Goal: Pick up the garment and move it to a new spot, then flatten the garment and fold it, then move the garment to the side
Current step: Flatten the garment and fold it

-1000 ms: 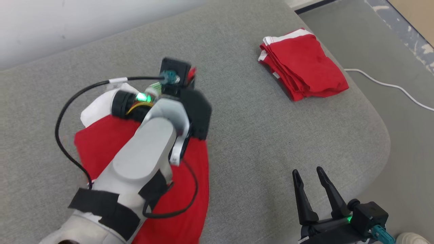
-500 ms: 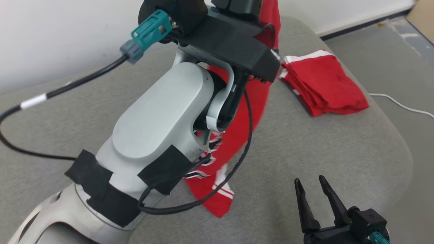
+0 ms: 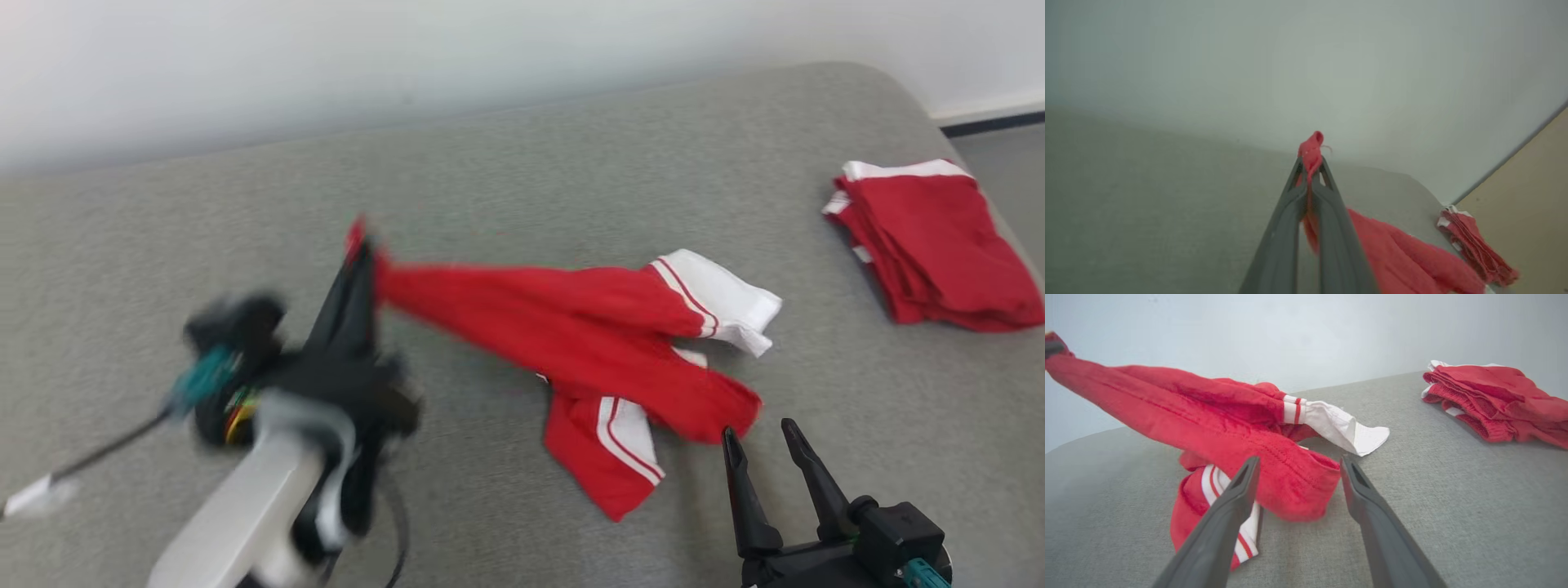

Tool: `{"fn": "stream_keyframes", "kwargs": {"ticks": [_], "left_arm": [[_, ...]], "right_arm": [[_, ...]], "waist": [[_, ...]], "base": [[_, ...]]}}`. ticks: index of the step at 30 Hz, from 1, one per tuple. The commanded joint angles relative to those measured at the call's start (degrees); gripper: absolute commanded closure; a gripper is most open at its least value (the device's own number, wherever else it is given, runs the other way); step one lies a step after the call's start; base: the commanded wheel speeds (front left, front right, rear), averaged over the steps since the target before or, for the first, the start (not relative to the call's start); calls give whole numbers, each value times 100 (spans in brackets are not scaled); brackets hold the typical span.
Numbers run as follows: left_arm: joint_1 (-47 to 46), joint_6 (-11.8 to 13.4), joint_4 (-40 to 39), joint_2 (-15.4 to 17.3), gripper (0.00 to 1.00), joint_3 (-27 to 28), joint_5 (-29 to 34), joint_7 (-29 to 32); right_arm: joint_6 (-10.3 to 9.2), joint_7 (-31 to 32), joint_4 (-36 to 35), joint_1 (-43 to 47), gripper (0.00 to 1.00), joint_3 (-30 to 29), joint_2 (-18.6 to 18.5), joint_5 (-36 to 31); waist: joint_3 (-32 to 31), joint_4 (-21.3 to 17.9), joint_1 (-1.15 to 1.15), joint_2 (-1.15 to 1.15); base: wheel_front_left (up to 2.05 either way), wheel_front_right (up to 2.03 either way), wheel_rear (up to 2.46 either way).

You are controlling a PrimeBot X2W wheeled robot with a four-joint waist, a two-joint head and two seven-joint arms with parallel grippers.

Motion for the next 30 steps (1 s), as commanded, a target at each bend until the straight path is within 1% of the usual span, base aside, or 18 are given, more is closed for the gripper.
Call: {"fn": "stream_keyframes", "kwargs": {"ticks": [1, 3, 5, 8, 11, 13, 16, 19, 21, 25, 26, 27, 28, 30], "left_arm": [[488, 79, -38, 178, 100, 170, -115, -61], [1154, 113, -33, 389, 100, 355, -297, -80], [1668, 120, 7, 539, 100, 547, -327, -93], [2200, 38, 124, 580, 100, 773, -364, -109], [2472, -46, 312, 473, 100, 1054, -255, -110], [2587, -134, 484, 344, 100, 1232, -208, -110], [2597, -252, 764, 195, 100, 1582, -32, -112], [2475, -329, 1076, 74, 100, 1928, 280, -109], [2349, -344, 1240, 42, 100, 2137, 586, -108], [2167, -227, 1466, -77, 100, 2376, 1217, -109], [2118, -183, 1539, -82, 81, 2411, 1359, -109], [2082, -150, 1594, -95, 18, 2447, 1452, -109], [2028, -138, 1668, -187, 0, 2452, 1629, -109], [2070, -137, 1703, -235, 0, 2420, 1731, -109]], "right_arm": [[-15, -2, -19, 29, 0, 6, -40, -48], [-15, -2, -24, 51, 0, -21, -56, -51], [-15, -2, -22, 69, 0, -11, -82, -50], [-15, -2, -10, 70, 0, 1, -118, -39], [-15, -2, 6, 16, 0, 47, -145, -32], [-15, -2, 18, -4, 0, 58, -154, -28], [-16, -2, 35, -9, 0, 67, -161, -15], [-15, -2, 49, -38, 0, 82, -153, 9], [-15, -2, 57, -46, 0, 102, -142, 22], [-15, -2, 62, -30, 0, 87, -116, 33], [-15, -2, 63, -21, 0, 85, -111, 35], [-15, -2, 70, -16, 0, 100, -104, 37], [-15, -2, 55, 2, 0, 59, -100, 38], [-15, -2, 48, 36, 0, 23, -91, 37]], "waist": [[22, 384, 0, 0], [14, 483, 0, 0], [10, 580, 0, 0], [-5, 710, 0, 0], [-35, 772, 0, 0], [-59, 793, 0, 0], [-92, 805, 0, 0], [-116, 774, 0, 0], [-135, 735, 0, 0], [-178, 654, 0, 0], [-189, 634, 0, 0], [-203, 604, 0, 0], [-222, 568, 0, 0], [-251, 546, 0, 0]], "base": [[0, 0, 0], [0, 0, 0], [0, 0, 0], [0, 0, 0], [0, 0, 0], [0, 0, 0], [0, 0, 0], [0, 0, 0], [0, 0, 0], [0, 0, 0], [0, 0, 0], [0, 0, 0], [0, 0, 0], [0, 0, 0]]}}
